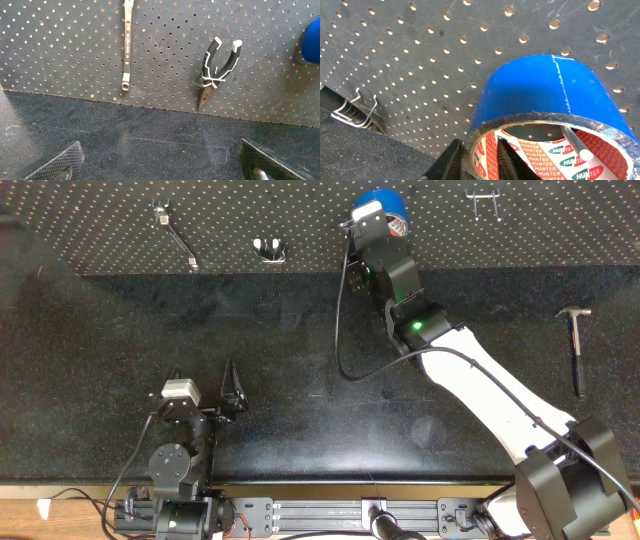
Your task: Place Tools Onto Pegboard
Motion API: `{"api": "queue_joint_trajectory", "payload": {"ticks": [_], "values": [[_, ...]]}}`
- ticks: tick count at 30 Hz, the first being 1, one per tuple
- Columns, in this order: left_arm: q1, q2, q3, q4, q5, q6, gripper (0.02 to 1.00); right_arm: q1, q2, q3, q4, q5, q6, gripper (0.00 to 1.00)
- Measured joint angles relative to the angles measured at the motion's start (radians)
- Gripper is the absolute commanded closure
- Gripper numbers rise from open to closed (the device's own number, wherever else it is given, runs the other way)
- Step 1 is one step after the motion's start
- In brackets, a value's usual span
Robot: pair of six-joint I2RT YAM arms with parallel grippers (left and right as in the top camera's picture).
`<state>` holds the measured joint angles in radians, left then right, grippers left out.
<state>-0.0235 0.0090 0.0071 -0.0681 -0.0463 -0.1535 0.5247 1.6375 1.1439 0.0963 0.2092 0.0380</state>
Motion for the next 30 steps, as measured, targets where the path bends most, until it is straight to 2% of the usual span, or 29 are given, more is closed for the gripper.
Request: {"api": "queue_joint_trajectory", "payload": {"ticks": [2,5,6,7,8,10,12,15,17,19,21,25,30], "values": [[0.0,0.0,0.0,0.0,0.0,0.0,0.023,0.0,-0.004,0.001,-0.06,-0.021,0.0,0.689],[0.0,0.0,0.0,0.0,0.0,0.0,0.023,0.0,-0.085,0.002,-0.219,-0.041,-0.001,0.514],[0.0,0.0,0.0,0.0,0.0,0.0,0.023,0.0,-0.109,0.003,-0.263,-0.044,-0.005,0.345],[0.0,0.0,0.0,0.0,0.0,0.0,0.023,-0.001,-0.15,0.008,-0.367,-0.047,-0.007,0.095],[0.0,0.0,0.0,0.0,0.0,0.0,0.023,-0.006,-0.188,0.016,-0.502,-0.051,-0.009,0.025],[0.0,0.0,0.0,0.0,0.001,0.0,0.023,-0.068,-0.264,0.011,-0.947,-0.058,0.001,0.025],[0.0,0.0,0.0,0.0,0.002,0.0,0.023,-0.212,-0.274,-0.014,-1.153,-0.058,0.005,0.025],[0.0,0.0,0.0,0.0,0.003,0.0,0.023,-0.506,-0.274,-0.05,-1.16,-0.058,0.005,0.025],[0.0,0.0,0.0,0.0,0.003,0.0,0.023,-0.745,-0.274,-0.072,-1.124,-0.044,-0.013,0.025],[0.0,0.0,0.0,0.0,0.003,0.0,0.023,-0.928,-0.273,-0.09,-1.097,-0.067,-0.085,0.025],[0.0,0.0,0.0,0.0,0.003,0.0,0.023,-1.102,-0.243,-0.091,-1.053,-0.154,-0.233,0.025],[0.0,0.0,0.0,0.0,0.003,0.0,0.023,-1.244,-0.093,-0.092,-0.982,-0.306,-0.465,0.025],[0.0,0.0,0.0,0.0,0.003,0.0,0.023,-1.246,0.02,-0.092,-0.892,-0.362,-0.583,0.025]]}}
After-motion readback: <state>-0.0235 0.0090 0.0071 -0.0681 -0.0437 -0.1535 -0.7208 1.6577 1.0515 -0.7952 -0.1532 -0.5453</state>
